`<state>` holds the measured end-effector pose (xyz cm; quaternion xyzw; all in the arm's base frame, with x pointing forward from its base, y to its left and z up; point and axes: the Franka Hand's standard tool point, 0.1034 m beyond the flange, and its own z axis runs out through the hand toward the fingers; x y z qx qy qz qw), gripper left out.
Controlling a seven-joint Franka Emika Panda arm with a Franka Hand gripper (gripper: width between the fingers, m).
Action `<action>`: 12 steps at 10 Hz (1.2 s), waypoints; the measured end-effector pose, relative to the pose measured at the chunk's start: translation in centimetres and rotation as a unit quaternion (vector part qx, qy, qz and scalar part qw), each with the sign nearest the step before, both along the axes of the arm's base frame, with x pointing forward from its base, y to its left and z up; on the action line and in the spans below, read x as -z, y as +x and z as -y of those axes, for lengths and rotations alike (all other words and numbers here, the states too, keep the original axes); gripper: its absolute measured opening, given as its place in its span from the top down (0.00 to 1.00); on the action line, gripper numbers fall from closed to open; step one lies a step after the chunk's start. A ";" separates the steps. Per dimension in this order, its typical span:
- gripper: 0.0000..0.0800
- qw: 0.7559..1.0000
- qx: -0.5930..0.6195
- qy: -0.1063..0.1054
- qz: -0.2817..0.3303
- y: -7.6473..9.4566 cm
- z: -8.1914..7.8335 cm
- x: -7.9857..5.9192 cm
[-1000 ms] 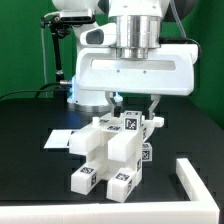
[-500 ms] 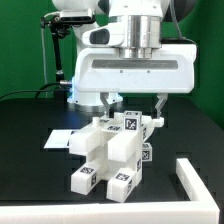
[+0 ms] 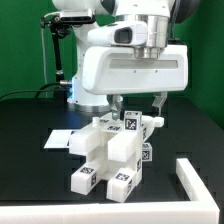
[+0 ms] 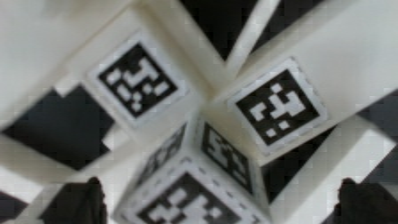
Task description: Assemble chair
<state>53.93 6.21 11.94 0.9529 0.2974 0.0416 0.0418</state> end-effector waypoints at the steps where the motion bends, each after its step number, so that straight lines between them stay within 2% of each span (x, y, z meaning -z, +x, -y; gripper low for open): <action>1: 0.19 0.999 -0.050 -0.006 -0.003 0.0 0.1 0.0; 5: 0.19 0.980 -0.196 -0.026 -0.011 0.1 1.1 0.0; 7: 0.19 0.979 -0.202 -0.027 -0.012 0.1 1.2 0.0; 8: 0.31 0.979 -0.202 -0.027 -0.012 0.1 1.2 0.0; 9: 0.31 0.980 -0.198 -0.026 -0.012 0.1 1.2 0.0; 10: 0.56 0.981 -0.190 -0.025 -0.011 0.1 1.2 0.0; 11: 0.65 0.981 -0.190 -0.025 -0.011 0.1 1.2 0.0; 12: 0.65 0.985 -0.170 -0.022 -0.010 0.1 1.2 0.0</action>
Offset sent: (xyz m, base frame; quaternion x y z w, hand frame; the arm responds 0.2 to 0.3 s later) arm 0.0003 -0.0048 0.0018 -0.0050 -0.0036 -0.1396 0.9902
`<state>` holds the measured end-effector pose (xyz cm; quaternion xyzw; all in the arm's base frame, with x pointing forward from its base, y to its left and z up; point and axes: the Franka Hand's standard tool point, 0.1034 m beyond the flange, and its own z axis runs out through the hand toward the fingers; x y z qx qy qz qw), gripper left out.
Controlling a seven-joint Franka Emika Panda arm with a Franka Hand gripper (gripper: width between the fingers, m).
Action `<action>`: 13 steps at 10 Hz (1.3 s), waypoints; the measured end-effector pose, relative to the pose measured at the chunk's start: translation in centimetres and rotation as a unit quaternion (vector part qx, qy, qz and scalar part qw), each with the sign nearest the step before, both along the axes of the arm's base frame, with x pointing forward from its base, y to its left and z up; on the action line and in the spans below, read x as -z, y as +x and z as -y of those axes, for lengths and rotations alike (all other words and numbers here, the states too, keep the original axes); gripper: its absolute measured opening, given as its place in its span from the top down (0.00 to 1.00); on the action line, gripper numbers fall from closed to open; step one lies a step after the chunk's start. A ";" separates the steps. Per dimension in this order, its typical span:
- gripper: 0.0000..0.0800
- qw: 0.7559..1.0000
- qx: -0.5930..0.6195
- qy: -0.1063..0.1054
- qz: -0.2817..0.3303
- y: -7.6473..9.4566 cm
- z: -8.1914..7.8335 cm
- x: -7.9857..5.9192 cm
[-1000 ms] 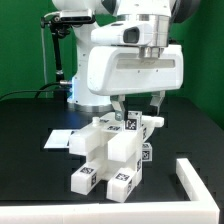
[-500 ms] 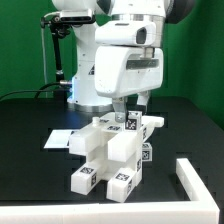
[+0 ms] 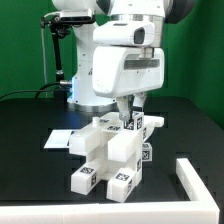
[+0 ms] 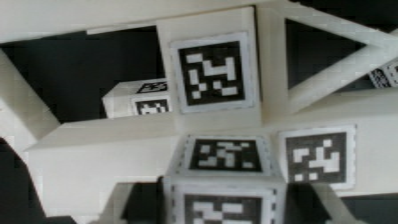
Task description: Assemble chair
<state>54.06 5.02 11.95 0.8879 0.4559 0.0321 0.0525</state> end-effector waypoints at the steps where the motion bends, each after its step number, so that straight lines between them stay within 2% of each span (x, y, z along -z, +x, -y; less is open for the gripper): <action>1: 0.65 0.998 0.055 0.006 0.003 0.0 0.0 0.0; 2: 0.65 0.995 0.101 0.011 0.006 0.0 0.0 0.0; 5: 0.65 0.962 0.270 0.029 0.017 0.0 0.0 0.0; 9: 0.65 0.880 0.471 0.054 0.035 0.2 -0.3 0.0; 12: 0.65 0.848 0.525 0.063 0.037 0.2 -0.5 0.0; 13: 0.42 0.851 0.521 0.062 0.036 0.2 -0.5 0.0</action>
Offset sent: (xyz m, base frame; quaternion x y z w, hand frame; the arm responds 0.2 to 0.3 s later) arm -0.0011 -0.0052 0.0003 -0.0135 -0.0081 0.3127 0.9497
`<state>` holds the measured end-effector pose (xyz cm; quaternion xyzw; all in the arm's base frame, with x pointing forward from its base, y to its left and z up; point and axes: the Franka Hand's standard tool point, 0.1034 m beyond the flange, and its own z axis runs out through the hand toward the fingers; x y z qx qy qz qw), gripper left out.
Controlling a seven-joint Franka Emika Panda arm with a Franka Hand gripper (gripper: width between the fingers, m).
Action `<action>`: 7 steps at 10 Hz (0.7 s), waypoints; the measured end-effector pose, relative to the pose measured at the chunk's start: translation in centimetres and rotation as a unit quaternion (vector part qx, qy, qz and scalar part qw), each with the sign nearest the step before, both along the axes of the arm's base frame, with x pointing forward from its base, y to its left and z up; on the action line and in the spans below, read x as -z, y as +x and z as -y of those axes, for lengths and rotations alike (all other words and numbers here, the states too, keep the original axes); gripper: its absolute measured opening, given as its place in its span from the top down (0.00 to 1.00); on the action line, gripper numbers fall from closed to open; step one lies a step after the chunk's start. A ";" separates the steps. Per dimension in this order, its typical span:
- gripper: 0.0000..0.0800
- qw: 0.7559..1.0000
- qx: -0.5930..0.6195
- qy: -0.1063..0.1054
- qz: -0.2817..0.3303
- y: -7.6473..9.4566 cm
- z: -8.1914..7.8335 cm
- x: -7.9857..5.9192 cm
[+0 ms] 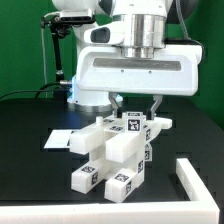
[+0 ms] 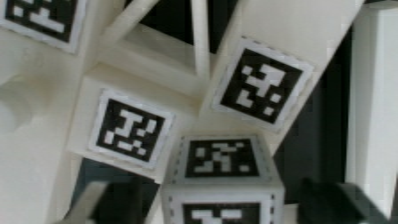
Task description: Assemble chair
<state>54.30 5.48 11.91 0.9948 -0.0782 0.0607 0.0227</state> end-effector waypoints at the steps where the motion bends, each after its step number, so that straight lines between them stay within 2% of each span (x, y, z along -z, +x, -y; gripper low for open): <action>1: 0.27 1.000 -0.019 -0.002 -0.001 0.0 0.0 0.0; 2: 0.27 0.999 -0.049 -0.006 -0.002 0.0 0.0 -0.1; 3: 0.20 0.996 -0.088 -0.011 -0.004 0.1 0.0 -0.1; 7: 0.19 0.974 -0.225 -0.028 -0.012 0.1 0.1 -0.1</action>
Offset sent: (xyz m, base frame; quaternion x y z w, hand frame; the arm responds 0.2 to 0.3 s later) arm 0.0000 0.0000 0.0000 0.0000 0.0000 -0.1938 0.9810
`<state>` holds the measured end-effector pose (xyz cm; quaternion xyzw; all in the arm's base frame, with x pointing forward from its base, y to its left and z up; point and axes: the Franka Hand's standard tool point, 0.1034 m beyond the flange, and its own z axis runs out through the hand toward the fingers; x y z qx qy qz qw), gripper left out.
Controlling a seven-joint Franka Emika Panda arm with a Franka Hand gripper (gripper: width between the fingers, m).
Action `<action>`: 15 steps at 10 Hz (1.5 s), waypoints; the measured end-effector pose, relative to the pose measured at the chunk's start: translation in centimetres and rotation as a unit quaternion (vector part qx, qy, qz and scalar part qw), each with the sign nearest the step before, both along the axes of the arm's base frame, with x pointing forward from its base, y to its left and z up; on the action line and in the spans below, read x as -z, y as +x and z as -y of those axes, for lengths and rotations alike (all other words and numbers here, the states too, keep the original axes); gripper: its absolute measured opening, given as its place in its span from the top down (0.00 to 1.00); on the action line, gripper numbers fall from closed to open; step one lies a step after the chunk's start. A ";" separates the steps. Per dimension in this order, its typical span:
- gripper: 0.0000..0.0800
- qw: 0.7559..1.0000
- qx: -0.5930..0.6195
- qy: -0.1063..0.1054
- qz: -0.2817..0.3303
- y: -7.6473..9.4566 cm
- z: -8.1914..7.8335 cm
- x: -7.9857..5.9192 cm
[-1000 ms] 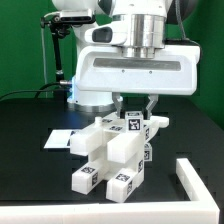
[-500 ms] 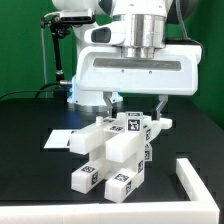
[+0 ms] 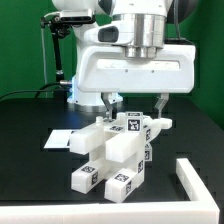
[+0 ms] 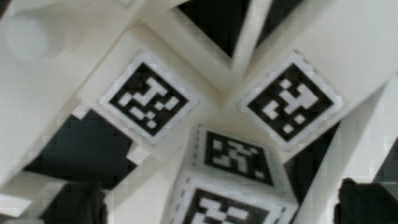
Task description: Assemble chair
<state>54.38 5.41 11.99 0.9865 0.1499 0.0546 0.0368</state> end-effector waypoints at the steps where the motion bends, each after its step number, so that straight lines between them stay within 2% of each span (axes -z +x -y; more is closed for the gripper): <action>1: 0.19 0.999 -0.048 -0.009 -0.002 0.0 0.0 0.0; 2: 0.19 0.992 -0.122 -0.024 -0.005 0.0 -0.1 0.0; 4: 0.19 0.978 -0.205 -0.035 -0.011 0.0 -0.6 0.0; 7: 0.19 0.931 -0.358 -0.062 -0.022 0.0 -0.8 -0.2; 10: 0.19 0.887 -0.454 -0.075 -0.032 0.0 -0.1 -0.1; 12: 0.19 0.877 -0.473 -0.077 -0.035 0.0 0.4 0.0; 13: 0.30 0.878 -0.471 -0.077 -0.035 0.0 0.5 0.0; 14: 0.48 0.878 -0.471 -0.077 -0.035 0.0 0.5 0.0; 15: 0.48 0.882 -0.465 -0.076 -0.034 0.0 0.5 0.0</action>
Offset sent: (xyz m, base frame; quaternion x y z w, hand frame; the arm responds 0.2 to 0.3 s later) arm 0.0008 0.0128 0.0025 -0.0143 -0.0023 -0.2375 0.9713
